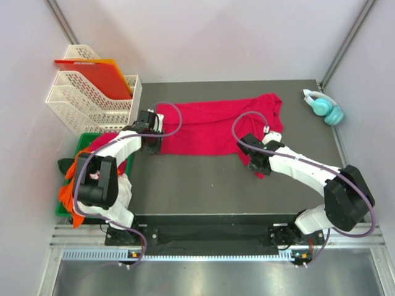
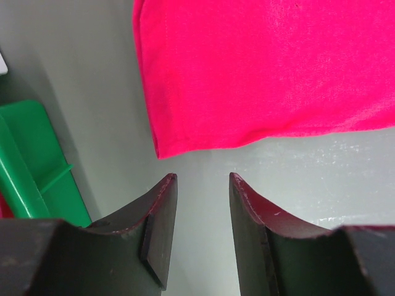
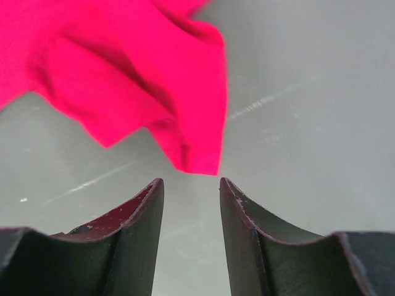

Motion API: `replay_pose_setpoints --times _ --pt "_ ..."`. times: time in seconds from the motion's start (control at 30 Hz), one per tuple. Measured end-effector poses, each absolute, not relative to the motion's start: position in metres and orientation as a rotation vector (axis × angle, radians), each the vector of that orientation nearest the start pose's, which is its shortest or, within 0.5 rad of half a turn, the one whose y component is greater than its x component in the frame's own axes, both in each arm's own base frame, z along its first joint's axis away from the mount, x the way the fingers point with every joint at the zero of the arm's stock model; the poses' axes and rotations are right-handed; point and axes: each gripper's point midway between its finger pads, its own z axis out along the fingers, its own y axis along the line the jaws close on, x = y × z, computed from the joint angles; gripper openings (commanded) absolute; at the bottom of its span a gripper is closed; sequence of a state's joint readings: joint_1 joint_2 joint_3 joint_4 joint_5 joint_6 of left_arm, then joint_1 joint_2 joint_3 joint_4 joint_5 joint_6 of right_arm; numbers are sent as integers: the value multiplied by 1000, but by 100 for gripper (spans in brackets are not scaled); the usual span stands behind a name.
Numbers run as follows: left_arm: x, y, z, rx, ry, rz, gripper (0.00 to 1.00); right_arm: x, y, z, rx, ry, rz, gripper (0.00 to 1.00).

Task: Fold and stack the t-shirts
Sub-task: Fold the tshirt

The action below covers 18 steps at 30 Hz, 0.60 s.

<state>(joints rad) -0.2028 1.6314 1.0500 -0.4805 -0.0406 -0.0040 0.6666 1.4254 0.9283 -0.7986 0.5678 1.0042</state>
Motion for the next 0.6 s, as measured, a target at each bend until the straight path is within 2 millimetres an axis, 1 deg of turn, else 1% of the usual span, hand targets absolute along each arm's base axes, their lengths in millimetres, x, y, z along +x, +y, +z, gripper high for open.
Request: replay_pose_setpoints --times 0.3,0.47,0.6 --pt "353 -68 54 230 2622 -39 43 220 98 39 601 2527 -321 41" --pt "352 -69 54 227 2623 -49 43 223 104 30 635 2519 -310 41" --pt "352 -70 54 227 2623 -50 44 229 109 28 662 2498 -283 42"
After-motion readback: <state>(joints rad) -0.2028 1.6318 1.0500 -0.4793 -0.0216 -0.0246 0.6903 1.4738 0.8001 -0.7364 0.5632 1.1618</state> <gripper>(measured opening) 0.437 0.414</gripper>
